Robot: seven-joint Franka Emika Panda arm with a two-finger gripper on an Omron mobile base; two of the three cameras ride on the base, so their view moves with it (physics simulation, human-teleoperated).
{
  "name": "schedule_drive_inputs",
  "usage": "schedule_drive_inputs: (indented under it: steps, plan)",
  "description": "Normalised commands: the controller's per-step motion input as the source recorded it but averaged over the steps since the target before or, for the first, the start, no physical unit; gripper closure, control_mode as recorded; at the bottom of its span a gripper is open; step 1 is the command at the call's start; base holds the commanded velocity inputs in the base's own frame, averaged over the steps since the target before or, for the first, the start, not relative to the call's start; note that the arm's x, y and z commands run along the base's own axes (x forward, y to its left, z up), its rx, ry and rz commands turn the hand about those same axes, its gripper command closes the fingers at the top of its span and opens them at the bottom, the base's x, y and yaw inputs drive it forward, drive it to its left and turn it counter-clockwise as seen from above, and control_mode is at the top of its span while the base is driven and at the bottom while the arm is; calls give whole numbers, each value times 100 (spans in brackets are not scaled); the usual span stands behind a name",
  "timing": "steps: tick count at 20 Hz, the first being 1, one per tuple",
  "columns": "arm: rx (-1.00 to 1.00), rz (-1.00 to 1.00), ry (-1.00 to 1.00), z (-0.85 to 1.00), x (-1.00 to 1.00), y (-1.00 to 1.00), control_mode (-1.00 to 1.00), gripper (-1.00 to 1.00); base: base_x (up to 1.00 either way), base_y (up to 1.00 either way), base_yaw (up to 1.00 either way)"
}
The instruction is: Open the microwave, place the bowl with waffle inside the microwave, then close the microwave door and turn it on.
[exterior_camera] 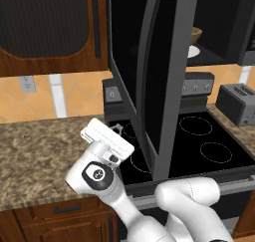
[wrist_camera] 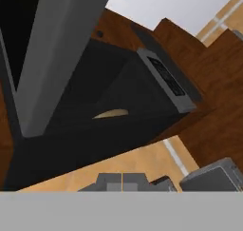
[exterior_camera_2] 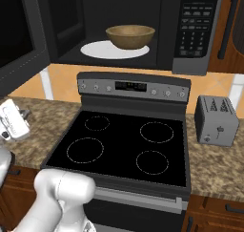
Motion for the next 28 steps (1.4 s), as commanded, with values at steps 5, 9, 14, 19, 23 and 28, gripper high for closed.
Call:
schedule_drive_inputs:
  steps: [5,9,14,19,23,28]
  plan:
    - [-2,0,-33,14,-24,83,-100,100,0,0,0]
    - [0,0,-42,54,-32,45,-100,100,0,0,0]
    - [3,0,-42,78,-25,-8,-100,100,0,0,0]
    - [23,-5,-23,60,-5,-84,-100,100,0,0,0]
    - [35,0,-5,62,0,-100,-100,100,0,0,0]
    - [39,0,-5,64,0,-100,-100,100,0,0,0]
